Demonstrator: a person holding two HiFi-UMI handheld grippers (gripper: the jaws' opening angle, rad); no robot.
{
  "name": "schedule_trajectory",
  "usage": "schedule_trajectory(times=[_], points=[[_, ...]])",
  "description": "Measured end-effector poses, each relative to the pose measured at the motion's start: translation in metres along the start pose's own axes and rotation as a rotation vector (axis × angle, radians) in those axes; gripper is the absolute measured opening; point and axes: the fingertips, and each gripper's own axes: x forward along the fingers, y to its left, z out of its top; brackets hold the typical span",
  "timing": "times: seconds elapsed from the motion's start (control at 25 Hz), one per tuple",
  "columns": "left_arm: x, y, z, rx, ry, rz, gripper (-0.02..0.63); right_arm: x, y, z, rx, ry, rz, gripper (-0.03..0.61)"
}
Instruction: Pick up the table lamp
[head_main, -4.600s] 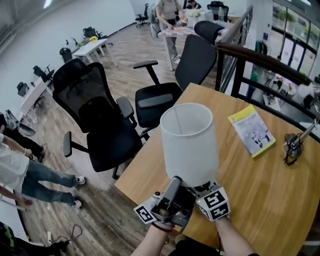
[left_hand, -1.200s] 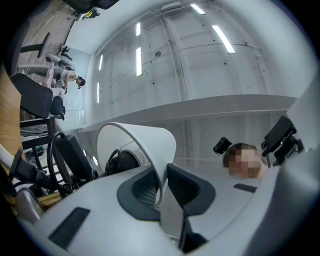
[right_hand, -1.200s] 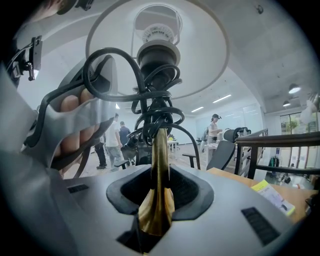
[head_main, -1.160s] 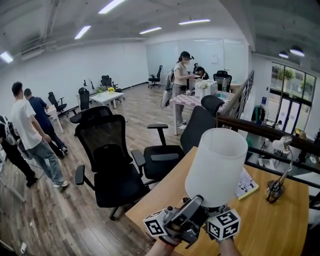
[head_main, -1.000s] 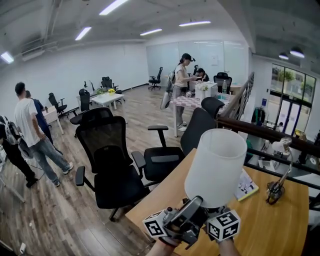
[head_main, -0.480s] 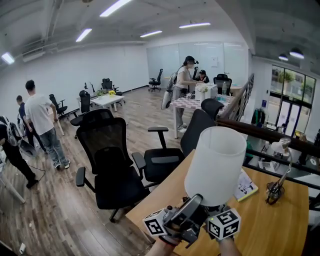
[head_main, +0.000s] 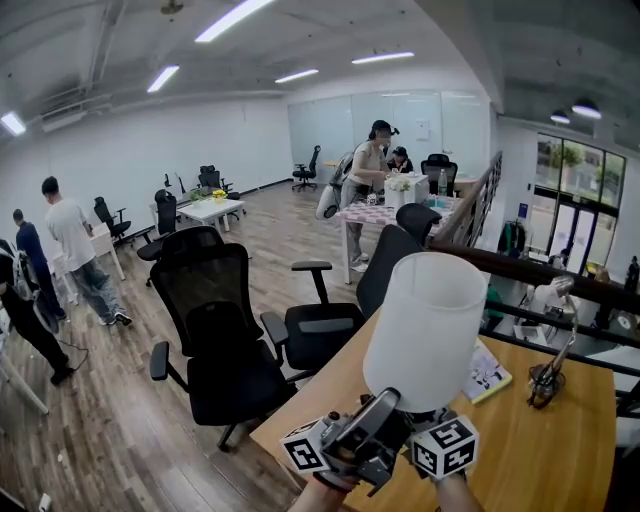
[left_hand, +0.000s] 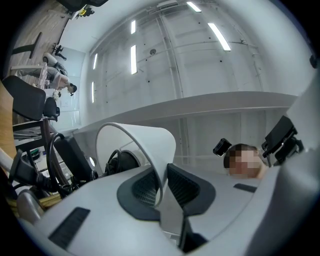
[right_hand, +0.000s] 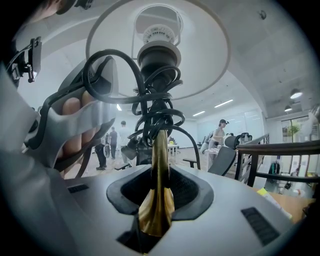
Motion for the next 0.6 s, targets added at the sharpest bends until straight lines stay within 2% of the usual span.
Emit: schedule_trajectory(times=[0.6], points=[[0.008, -0.018, 0.001, 0.002, 0.003, -0.038, 0.052, -0.01, 0.006, 0.018, -0.037, -0.026, 0.0, 0.115]])
